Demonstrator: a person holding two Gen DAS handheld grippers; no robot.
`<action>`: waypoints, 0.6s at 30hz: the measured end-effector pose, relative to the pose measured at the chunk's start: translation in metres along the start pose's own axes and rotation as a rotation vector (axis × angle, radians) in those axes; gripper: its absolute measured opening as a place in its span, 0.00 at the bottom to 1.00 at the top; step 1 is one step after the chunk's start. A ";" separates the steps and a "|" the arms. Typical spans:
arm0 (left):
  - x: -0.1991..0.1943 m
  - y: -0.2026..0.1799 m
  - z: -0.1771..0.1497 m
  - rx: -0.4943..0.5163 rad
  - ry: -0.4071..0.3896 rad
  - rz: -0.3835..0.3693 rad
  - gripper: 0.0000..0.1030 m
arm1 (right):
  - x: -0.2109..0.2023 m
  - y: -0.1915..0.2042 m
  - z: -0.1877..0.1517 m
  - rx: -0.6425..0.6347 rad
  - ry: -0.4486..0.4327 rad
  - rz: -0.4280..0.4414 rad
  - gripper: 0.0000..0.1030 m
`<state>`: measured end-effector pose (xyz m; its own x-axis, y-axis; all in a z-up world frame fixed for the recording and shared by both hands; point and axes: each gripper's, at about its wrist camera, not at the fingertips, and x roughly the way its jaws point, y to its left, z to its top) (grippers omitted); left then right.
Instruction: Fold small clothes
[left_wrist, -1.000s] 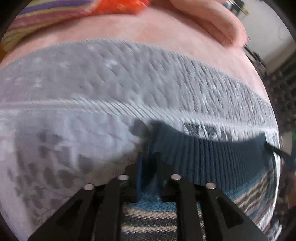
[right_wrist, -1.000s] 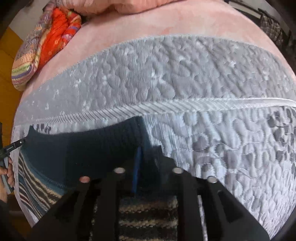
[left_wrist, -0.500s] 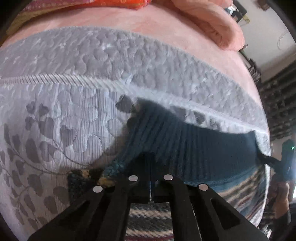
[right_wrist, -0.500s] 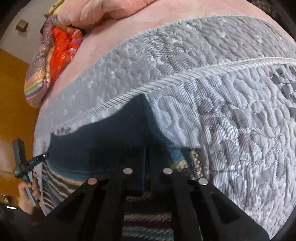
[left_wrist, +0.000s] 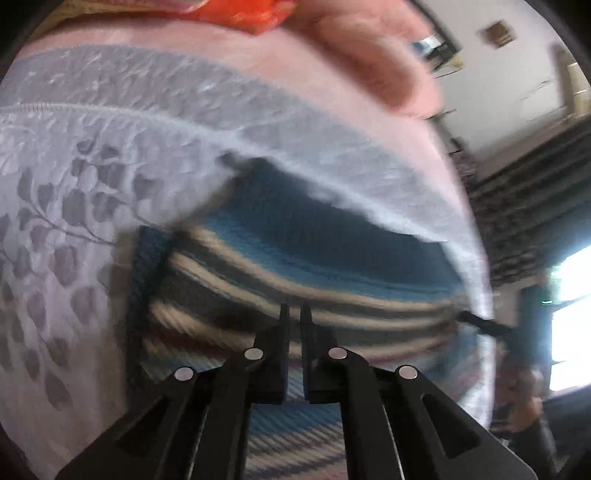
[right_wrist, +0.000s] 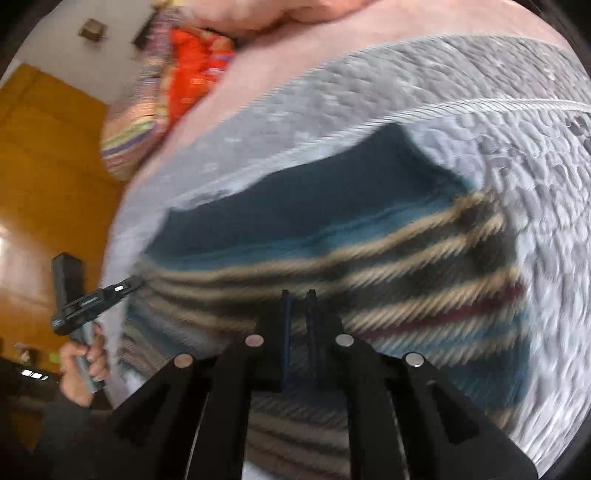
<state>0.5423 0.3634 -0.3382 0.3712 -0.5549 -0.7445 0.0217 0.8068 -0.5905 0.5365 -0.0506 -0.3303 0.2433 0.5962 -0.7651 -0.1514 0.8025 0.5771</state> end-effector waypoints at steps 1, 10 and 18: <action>-0.006 -0.008 -0.011 0.026 0.002 -0.028 0.04 | -0.002 0.004 -0.008 -0.005 0.006 0.027 0.08; 0.023 -0.013 -0.082 0.049 0.094 0.015 0.02 | 0.047 0.018 -0.059 0.018 0.081 0.039 0.03; 0.003 -0.018 -0.121 0.105 0.104 -0.021 0.07 | -0.024 -0.007 -0.087 0.012 -0.014 0.008 0.08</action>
<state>0.4304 0.3227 -0.3677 0.2715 -0.5858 -0.7636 0.1279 0.8083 -0.5747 0.4481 -0.0682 -0.3412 0.2552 0.6023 -0.7564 -0.1424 0.7971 0.5867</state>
